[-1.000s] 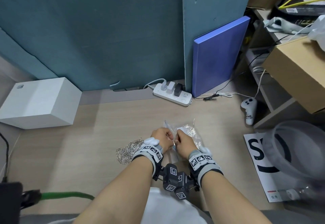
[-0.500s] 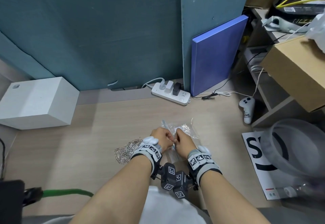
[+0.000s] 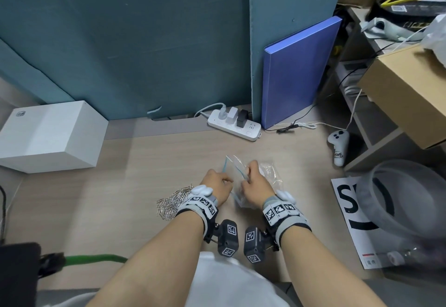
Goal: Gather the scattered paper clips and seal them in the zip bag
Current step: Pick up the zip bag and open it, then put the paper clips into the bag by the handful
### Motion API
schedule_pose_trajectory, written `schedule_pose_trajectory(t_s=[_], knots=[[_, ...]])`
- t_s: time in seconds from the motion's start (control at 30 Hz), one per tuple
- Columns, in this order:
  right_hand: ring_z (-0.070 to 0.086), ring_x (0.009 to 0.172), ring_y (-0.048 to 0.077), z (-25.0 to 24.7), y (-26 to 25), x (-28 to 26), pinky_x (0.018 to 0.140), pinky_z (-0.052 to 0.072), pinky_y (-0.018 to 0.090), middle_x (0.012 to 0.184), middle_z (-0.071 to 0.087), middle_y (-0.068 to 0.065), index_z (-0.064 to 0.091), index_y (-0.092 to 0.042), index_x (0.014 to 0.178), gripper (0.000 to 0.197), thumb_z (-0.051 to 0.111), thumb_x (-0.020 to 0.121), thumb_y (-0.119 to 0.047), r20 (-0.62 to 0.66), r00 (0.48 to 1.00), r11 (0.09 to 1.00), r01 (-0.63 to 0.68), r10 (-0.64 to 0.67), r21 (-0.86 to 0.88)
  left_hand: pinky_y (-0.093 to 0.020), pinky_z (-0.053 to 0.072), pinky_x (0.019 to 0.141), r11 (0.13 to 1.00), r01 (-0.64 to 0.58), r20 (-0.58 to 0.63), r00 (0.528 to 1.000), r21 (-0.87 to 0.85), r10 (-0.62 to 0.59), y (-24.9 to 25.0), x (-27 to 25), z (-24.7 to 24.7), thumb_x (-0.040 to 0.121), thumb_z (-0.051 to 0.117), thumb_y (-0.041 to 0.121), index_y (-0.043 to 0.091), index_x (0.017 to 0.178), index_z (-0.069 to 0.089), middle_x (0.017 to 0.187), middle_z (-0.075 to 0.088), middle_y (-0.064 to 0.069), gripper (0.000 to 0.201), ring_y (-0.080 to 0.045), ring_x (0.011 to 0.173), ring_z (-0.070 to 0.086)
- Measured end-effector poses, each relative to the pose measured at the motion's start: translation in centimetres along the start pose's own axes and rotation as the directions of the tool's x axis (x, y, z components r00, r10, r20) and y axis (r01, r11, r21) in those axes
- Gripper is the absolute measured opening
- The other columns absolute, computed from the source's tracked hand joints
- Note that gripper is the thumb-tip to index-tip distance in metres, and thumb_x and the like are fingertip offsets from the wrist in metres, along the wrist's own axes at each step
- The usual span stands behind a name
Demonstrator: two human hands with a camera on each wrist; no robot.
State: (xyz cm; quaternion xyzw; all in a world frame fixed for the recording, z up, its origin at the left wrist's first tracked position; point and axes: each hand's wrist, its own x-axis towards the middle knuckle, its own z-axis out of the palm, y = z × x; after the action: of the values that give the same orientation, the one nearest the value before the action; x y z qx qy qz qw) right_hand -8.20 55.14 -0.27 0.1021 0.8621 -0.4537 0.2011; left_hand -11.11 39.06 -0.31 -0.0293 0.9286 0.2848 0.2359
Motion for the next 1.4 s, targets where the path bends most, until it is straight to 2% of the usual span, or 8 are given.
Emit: schedule_pose_trajectory(t_s=[0.17, 0.3, 0.47, 0.6, 0.77, 1.07, 1.27, 1.4], knots=[[0.046, 0.065, 0.026, 0.5, -0.6, -0.7, 0.059, 0.042, 0.038, 0.095, 0.039, -0.004, 0.037, -0.038, 0.095, 0.041, 0.047, 0.086, 0.0, 0.03, 0.996, 0.985, 0.09, -0.086, -0.144, -0.03, 0.048, 0.074, 0.988, 0.0, 0.066, 0.998, 0.156, -0.01, -0.6, -0.3, -0.2, 0.077, 0.074, 0.043, 0.043, 0.139, 0.048, 0.122, 0.041, -0.003, 0.068, -0.024, 0.085, 0.058], [0.061, 0.078, 0.028, 0.3, 0.3, -0.3, 0.068, 0.051, 0.037, 0.11, 0.033, -0.012, 0.049, -0.049, 0.1, 0.042, 0.072, 0.082, -0.018, 0.068, 0.998, 0.933, 0.014, 0.011, -0.361, -0.036, 0.056, 0.076, 0.972, 0.025, 0.097, 0.994, 0.236, -0.049, -1.3, -0.5, 0.0, 0.072, 0.074, 0.042, 0.051, 0.146, 0.032, 0.124, 0.04, -0.004, 0.085, -0.032, 0.093, 0.063], [0.053, 0.066, 0.021, 1.4, 2.0, 1.1, 0.061, 0.044, 0.036, 0.102, 0.053, -0.006, 0.048, -0.049, 0.128, 0.046, 0.052, 0.084, -0.059, -0.037, 0.989, 0.887, -0.143, 0.142, -0.44, -0.042, 0.058, 0.076, 0.921, -0.061, 0.101, 0.995, 0.385, 0.024, -1.3, 0.1, 0.3, 0.077, 0.059, 0.031, 0.064, 0.137, 0.028, 0.114, 0.042, -0.003, 0.075, -0.037, 0.085, 0.062], [0.059, 0.08, 0.028, 0.5, -0.1, -0.2, 0.073, 0.051, 0.038, 0.115, 0.042, -0.003, 0.051, -0.047, 0.113, 0.04, 0.069, 0.077, -0.038, -0.006, 0.986, 0.863, -0.15, 0.169, -0.482, -0.036, 0.053, 0.088, 0.98, -0.092, 0.072, 0.994, 0.176, 0.08, -3.4, 0.5, 1.0, 0.089, 0.063, 0.032, 0.054, 0.133, 0.053, 0.114, 0.041, -0.001, 0.05, -0.024, 0.09, 0.058], [0.06, 0.062, 0.03, -0.3, -1.5, -0.4, 0.064, 0.059, 0.043, 0.11, 0.03, 0.0, 0.039, -0.041, 0.096, 0.043, 0.072, 0.073, -0.028, -0.058, 0.989, 0.871, -0.148, 0.137, -0.468, -0.027, 0.05, 0.085, 0.978, -0.084, -0.118, 0.991, -0.193, 0.062, -6.1, 0.1, -1.0, 0.084, 0.077, 0.043, 0.047, 0.083, 0.073, 0.106, 0.056, 0.002, 0.005, -0.016, 0.093, 0.062], [0.06, 0.062, 0.033, 1.7, -3.4, 0.3, 0.062, 0.061, 0.046, 0.115, 0.031, 0.001, 0.039, -0.042, 0.106, 0.058, 0.062, 0.072, 0.0, -0.011, 0.999, 0.887, -0.042, 0.042, -0.459, -0.042, 0.05, 0.099, 0.954, 0.274, -0.084, 0.961, 0.123, -0.265, -10.9, -3.7, -3.3, 0.061, 0.08, 0.067, 0.048, 0.141, 0.031, 0.116, 0.022, -0.001, 0.096, -0.036, 0.103, 0.057], [0.06, 0.078, 0.032, 2.5, -3.2, 0.9, 0.071, 0.057, 0.045, 0.122, 0.032, 0.002, 0.041, -0.051, 0.136, 0.069, 0.054, 0.086, -0.005, 0.03, 0.998, 0.908, 0.056, -0.048, -0.416, -0.039, 0.055, 0.089, 0.959, 0.275, -0.1, 0.958, 0.068, -0.268, -11.4, -2.5, -2.7, 0.08, 0.081, 0.042, 0.037, 0.127, 0.043, 0.123, 0.027, -0.007, 0.061, -0.027, 0.082, 0.055], [0.062, 0.08, 0.029, 2.9, -2.8, 1.2, 0.071, 0.059, 0.044, 0.122, 0.033, 0.0, 0.031, -0.056, 0.146, 0.073, 0.052, 0.09, -0.014, 0.051, 0.995, 0.91, 0.097, -0.083, -0.403, -0.031, 0.047, 0.064, 0.97, 0.227, -0.093, 0.971, 0.084, -0.219, -11.7, -1.3, -2.4, 0.098, 0.064, 0.028, 0.024, 0.118, 0.047, 0.123, 0.034, -0.012, 0.027, -0.02, 0.065, 0.055]])
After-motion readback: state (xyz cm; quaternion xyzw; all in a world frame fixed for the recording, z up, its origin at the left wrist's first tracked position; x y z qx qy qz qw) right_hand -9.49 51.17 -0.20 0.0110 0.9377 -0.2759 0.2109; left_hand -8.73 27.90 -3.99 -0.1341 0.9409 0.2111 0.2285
